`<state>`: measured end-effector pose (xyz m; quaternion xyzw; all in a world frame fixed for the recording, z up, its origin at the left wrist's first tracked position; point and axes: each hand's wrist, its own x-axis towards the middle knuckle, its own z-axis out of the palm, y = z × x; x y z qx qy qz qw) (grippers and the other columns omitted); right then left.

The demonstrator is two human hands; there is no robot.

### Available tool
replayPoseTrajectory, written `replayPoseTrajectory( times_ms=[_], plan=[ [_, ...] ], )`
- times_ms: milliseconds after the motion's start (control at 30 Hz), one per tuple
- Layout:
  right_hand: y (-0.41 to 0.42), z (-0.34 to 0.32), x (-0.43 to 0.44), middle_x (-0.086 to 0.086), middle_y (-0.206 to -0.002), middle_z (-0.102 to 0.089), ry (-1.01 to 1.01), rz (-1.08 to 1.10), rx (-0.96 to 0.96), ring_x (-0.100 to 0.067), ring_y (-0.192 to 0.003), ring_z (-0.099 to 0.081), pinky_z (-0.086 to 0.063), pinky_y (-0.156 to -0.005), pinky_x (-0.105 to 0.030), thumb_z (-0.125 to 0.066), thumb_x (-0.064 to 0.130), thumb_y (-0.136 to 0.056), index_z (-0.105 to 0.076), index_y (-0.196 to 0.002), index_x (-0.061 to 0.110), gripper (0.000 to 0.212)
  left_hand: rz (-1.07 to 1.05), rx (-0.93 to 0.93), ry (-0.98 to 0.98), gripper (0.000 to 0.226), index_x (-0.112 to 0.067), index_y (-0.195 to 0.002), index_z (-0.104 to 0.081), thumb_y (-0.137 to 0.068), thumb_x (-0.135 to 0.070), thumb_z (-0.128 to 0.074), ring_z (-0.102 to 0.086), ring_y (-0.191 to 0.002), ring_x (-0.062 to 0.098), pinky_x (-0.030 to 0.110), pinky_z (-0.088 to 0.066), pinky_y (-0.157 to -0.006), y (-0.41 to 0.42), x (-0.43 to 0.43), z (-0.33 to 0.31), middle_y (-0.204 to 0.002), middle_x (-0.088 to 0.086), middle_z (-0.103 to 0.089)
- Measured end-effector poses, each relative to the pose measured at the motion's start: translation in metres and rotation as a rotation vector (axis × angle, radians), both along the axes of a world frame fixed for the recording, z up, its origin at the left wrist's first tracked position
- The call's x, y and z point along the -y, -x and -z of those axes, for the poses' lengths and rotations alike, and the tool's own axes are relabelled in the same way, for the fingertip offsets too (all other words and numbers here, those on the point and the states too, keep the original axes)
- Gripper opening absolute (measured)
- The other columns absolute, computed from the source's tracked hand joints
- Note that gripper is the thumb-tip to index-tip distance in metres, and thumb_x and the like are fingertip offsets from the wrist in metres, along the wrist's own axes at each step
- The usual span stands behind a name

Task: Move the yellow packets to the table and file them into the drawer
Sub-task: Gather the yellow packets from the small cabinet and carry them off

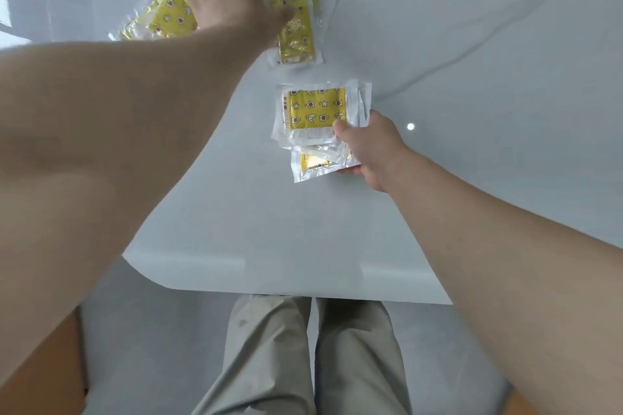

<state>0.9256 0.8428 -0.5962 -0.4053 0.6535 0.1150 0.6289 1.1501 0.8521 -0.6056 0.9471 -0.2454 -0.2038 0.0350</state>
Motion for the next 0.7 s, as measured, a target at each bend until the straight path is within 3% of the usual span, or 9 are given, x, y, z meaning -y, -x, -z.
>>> replayPoseTrajectory(
  times_ms=[100, 167, 300, 400, 500, 533, 600, 700],
  plan=[
    [-0.011, -0.001, 0.005, 0.004, -0.109, -0.067, 0.089, -0.161, -0.031, -0.017, -0.098, -0.066, -0.058, -0.088, -0.043, -0.068, 0.030, -0.095, -0.059, -0.114, 0.021, 0.024, -0.006, 0.050, -0.071, 0.083, -0.011, -0.137, -0.043, -0.079, -0.066, -0.065, -0.037, -0.135, 0.033, 0.045, -0.033, -0.111, -0.004, -0.033, -0.004, -0.143, 0.011, -0.040],
    [-0.022, -0.004, 0.009, 0.000, -0.107, -0.070, 0.115, -0.227, -0.016, -0.023, -0.098, -0.069, -0.061, -0.084, -0.049, -0.069, 0.025, -0.094, -0.062, -0.110, 0.022, 0.017, -0.034, 0.033, -0.046, 0.073, -0.011, -0.136, -0.045, -0.084, -0.060, -0.061, -0.038, -0.133, 0.033, 0.043, -0.032, -0.110, -0.003, -0.060, -0.007, -0.142, 0.011, -0.040],
    [-0.055, -0.004, 0.020, -0.001, -0.104, -0.069, 0.175, -0.353, -0.005, -0.025, -0.096, -0.070, -0.064, -0.072, -0.047, -0.069, 0.024, -0.094, -0.064, -0.109, 0.022, 0.016, -0.150, -0.160, 0.045, 0.061, -0.015, -0.139, -0.046, -0.089, -0.045, -0.061, -0.042, -0.132, 0.031, 0.041, -0.034, -0.110, 0.010, -0.114, -0.016, -0.142, 0.009, -0.042],
    [-0.084, 0.000, 0.026, -0.004, -0.119, -0.067, 0.221, -0.461, -0.001, -0.028, -0.107, -0.068, -0.063, -0.079, -0.049, -0.070, 0.029, -0.094, -0.061, -0.125, 0.020, 0.034, -0.223, -0.280, 0.084, 0.054, -0.016, -0.139, -0.046, -0.091, -0.034, -0.063, -0.050, -0.125, 0.028, 0.039, -0.041, -0.104, 0.029, -0.152, -0.015, -0.138, 0.008, -0.047],
    [-0.110, 0.006, 0.033, -0.006, -0.152, -0.047, 0.374, -0.676, -0.045, -0.028, -0.138, -0.047, -0.044, -0.109, -0.036, -0.066, 0.037, -0.097, -0.038, -0.153, 0.014, 0.066, -0.290, -0.357, 0.115, 0.049, -0.016, -0.138, -0.046, -0.094, -0.029, -0.062, -0.053, -0.117, 0.021, 0.029, -0.039, -0.091, 0.050, -0.174, -0.011, -0.136, 0.006, -0.049],
    [-0.116, 0.008, 0.034, -0.006, -0.157, -0.041, 0.441, -0.729, -0.067, -0.026, -0.142, -0.042, -0.038, -0.111, -0.031, -0.065, 0.040, -0.098, -0.032, -0.156, 0.013, 0.072, -0.302, -0.372, 0.125, 0.048, -0.016, -0.138, -0.046, -0.094, -0.029, -0.062, -0.053, -0.113, 0.019, 0.027, -0.037, -0.088, 0.056, -0.178, -0.009, -0.135, 0.006, -0.050],
    [-0.129, 0.014, 0.033, -0.007, -0.157, -0.038, 0.550, -0.772, -0.120, -0.025, -0.139, -0.046, -0.039, -0.106, -0.030, -0.068, 0.046, -0.094, -0.034, -0.154, 0.015, 0.076, -0.321, -0.399, 0.144, 0.048, -0.017, -0.138, -0.046, -0.094, -0.028, -0.062, -0.052, -0.107, 0.016, 0.026, -0.036, -0.085, 0.063, -0.183, -0.006, -0.134, 0.004, -0.051],
    [-0.136, 0.028, 0.025, -0.009, -0.150, -0.033, 0.657, -0.739, -0.274, -0.029, -0.132, -0.047, -0.045, -0.099, -0.039, -0.074, 0.057, -0.083, -0.035, -0.148, 0.020, 0.084, -0.343, -0.433, 0.169, 0.046, -0.019, -0.138, -0.047, -0.095, -0.028, -0.061, -0.048, -0.099, 0.012, 0.027, -0.039, -0.084, 0.060, -0.181, -0.002, -0.134, 0.003, -0.051]
  ],
)
